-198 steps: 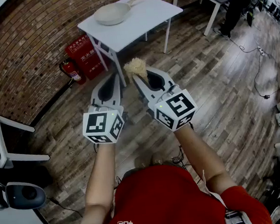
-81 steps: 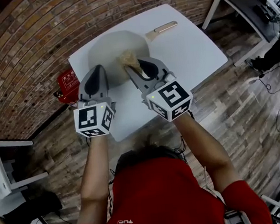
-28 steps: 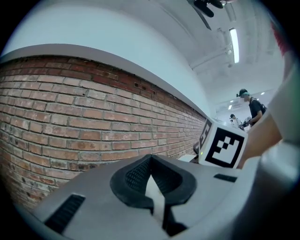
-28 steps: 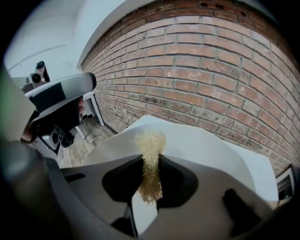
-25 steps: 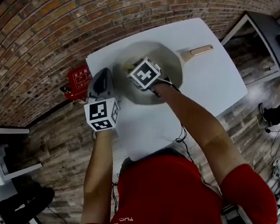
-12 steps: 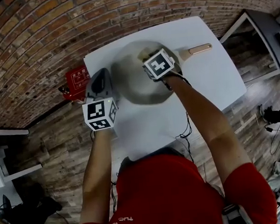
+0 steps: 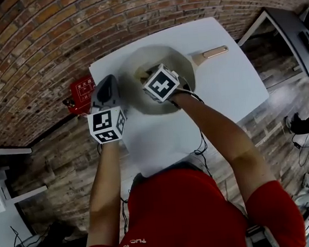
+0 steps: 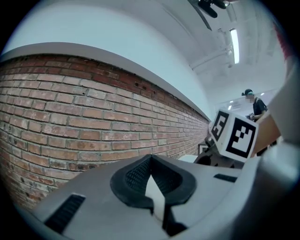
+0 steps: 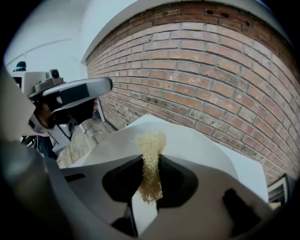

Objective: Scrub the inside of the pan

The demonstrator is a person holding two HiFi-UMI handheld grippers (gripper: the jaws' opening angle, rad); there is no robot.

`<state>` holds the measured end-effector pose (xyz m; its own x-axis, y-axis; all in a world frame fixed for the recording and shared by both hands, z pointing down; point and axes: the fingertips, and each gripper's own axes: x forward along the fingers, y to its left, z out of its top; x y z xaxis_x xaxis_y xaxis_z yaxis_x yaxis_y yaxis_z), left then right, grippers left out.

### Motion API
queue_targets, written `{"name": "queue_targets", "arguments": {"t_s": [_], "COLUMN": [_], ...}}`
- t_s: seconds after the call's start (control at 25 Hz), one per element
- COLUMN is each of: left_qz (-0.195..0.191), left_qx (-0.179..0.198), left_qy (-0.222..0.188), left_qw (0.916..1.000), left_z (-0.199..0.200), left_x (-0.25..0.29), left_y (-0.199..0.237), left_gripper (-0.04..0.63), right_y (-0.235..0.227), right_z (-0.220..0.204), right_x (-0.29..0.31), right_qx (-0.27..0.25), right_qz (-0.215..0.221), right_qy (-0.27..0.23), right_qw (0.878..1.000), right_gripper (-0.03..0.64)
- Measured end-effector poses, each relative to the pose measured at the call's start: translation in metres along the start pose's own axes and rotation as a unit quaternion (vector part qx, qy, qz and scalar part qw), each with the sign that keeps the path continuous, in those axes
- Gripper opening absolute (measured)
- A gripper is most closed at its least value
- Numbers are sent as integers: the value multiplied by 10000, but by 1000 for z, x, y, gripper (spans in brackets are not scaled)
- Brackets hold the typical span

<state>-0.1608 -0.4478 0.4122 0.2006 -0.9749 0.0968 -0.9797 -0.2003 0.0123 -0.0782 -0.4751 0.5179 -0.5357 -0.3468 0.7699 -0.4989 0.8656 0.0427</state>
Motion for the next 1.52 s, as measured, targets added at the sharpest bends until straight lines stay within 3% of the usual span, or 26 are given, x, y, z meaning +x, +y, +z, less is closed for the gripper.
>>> {"name": "queue_targets", "arguments": {"t_s": [0.28,0.64,0.84,1.28,1.52], "left_qz": [-42,-74,-85,-128,-100], "left_qx": [-15,-25,6,60,69], "left_qy": [-30,36,38,-13,-11], "left_qw": [10000,10000,10000,9999,9999], "left_z": [2,-5,-4,1,0], "left_x": [0,-3,-6,-11,-17], "left_y": [-4,-6,-6,-15,-15], "left_gripper": [12,12,12,12,12], "right_y": [17,-42,-45,43,41], "right_z": [-19,-59,-62,-27,-46], "right_x": [14,-4,-13,-12,-6], "right_qx": [-315,137,171,-593,-687], "right_qz": [15,-543,-606,110,118], "right_qy": [394,788,789,508,781], "right_qw": [9987,9953,9949,9969,9945], "right_gripper": [86,86,86,87,86]}}
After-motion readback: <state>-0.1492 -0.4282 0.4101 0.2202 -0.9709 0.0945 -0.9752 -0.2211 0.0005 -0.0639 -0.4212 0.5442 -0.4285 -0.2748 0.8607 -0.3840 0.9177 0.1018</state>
